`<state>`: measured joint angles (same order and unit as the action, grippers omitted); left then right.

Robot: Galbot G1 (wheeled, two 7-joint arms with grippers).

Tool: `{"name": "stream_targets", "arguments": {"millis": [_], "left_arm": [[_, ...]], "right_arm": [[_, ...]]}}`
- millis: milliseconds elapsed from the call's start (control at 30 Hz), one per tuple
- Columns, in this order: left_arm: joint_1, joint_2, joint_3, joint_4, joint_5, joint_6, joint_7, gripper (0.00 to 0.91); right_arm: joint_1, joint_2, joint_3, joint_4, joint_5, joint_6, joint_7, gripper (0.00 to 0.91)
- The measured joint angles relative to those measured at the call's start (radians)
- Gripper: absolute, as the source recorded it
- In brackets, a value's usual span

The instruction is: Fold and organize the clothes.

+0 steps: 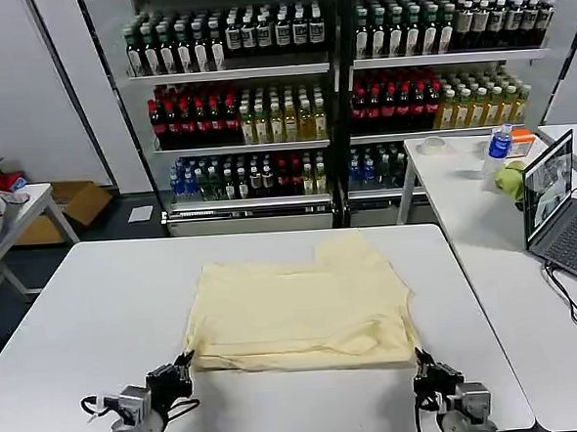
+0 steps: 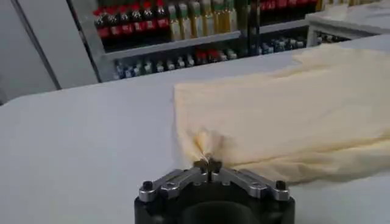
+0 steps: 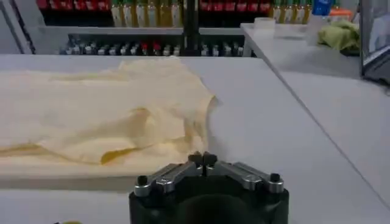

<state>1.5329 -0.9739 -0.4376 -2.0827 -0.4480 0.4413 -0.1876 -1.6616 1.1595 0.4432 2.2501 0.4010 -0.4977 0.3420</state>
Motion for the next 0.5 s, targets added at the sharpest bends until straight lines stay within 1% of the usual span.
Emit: {"name": "stream_targets", "arguments": {"millis": [267,467,500], "left_arm": [[0.106,0.005,-0.039,-0.081,0.017,-0.013,-0.003,0.010],[0.193,0.011,-0.075,-0.120,0.023,-0.018,-0.012,0.010],[0.205,0.011,-0.080,-0.123,0.025,-0.018,-0.013,0.010]], "right_arm": [[-0.122,-0.014,0.020,0.083,-0.048,0.012,-0.003,0.000],[-0.195,-0.009,0.018,0.109,-0.085,0.017,-0.002,0.000],[-0.203,-0.008,0.017,0.111,-0.091,0.017,-0.002,0.020]]}}
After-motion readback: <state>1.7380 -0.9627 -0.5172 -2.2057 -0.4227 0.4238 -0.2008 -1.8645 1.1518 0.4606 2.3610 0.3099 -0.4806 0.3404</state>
